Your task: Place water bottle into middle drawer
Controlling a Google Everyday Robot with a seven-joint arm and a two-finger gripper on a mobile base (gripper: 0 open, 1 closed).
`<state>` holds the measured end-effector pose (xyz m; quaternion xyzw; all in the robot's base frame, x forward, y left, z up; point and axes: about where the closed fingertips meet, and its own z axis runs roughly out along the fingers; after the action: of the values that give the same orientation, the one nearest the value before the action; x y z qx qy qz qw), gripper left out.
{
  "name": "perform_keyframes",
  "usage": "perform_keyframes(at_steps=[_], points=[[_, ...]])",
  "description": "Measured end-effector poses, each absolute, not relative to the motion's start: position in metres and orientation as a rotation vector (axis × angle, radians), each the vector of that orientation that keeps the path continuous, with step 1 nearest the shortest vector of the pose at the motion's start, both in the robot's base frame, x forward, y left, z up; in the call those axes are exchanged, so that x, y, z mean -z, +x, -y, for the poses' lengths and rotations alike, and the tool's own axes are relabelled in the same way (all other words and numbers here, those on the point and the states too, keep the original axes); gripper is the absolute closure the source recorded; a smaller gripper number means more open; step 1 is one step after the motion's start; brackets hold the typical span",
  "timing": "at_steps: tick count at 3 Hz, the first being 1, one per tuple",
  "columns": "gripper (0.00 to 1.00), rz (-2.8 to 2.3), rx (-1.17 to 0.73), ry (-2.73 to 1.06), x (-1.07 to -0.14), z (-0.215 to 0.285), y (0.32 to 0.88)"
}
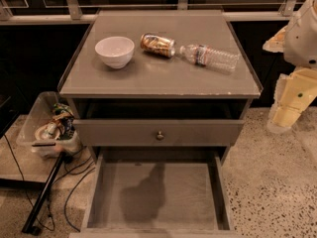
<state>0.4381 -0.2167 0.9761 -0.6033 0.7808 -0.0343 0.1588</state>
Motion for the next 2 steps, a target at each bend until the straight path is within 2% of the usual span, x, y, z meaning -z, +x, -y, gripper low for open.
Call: perform_keyframes(at_steps=[2], points=[[0.0, -2.208, 0.111, -1.712, -0.9781, 0.215, 0.4434]])
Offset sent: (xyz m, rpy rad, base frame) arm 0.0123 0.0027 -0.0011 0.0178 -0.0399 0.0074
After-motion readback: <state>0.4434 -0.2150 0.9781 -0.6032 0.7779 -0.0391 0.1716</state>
